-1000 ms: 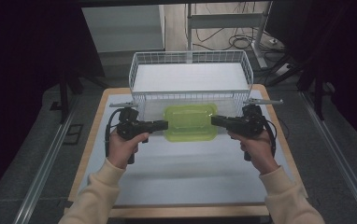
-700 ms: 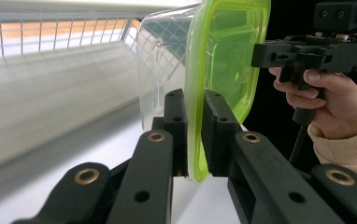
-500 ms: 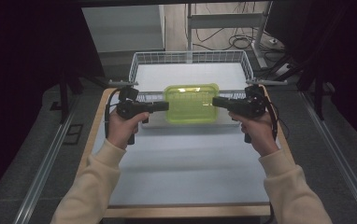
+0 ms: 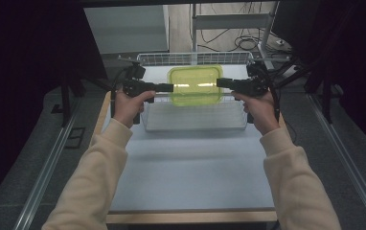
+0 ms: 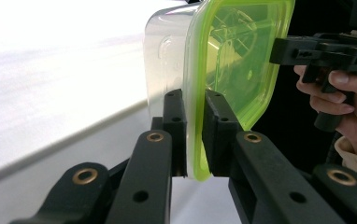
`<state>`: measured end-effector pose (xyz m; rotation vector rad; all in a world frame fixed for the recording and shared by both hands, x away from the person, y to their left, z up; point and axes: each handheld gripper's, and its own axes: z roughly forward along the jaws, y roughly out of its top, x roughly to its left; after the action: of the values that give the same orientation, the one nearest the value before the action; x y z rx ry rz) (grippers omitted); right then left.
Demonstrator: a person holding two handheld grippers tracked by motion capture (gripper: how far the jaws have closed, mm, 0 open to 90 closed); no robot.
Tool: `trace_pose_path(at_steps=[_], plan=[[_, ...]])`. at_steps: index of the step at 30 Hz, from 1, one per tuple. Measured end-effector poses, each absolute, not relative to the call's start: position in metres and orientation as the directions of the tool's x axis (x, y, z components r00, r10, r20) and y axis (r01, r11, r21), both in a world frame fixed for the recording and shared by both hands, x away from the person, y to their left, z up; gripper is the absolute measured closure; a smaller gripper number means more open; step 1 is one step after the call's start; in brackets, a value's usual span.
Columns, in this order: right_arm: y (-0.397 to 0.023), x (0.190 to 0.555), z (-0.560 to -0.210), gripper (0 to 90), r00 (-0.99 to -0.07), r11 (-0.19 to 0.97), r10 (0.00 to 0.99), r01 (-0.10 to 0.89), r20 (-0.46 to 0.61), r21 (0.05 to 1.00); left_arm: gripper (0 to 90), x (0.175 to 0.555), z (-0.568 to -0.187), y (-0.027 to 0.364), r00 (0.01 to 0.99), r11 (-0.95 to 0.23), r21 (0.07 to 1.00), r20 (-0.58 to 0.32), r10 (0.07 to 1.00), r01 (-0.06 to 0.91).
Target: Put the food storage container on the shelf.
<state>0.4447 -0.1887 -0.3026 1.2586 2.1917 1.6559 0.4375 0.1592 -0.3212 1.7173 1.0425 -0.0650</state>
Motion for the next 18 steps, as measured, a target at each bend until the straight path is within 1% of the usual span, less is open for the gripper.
trace_pose_path(at_steps=[11,15,18], plan=[[-0.183,0.476,-0.295,80.1,-0.595,0.032,0.706,0.570,0.386,0.821,81.0,0.475,-0.315,0.157,0.571,-0.041,0.713,-0.525,0.630,0.700],[-0.181,0.488,-0.298,79.8,-0.572,0.030,0.722,0.588,0.390,0.808,80.7,0.485,-0.318,0.154,0.548,-0.035,0.699,-0.529,0.648,0.715],[-0.182,0.495,-0.303,79.3,-0.555,0.022,0.731,0.602,0.398,0.798,80.6,0.491,-0.320,0.153,0.541,-0.012,0.696,-0.548,0.638,0.718]])
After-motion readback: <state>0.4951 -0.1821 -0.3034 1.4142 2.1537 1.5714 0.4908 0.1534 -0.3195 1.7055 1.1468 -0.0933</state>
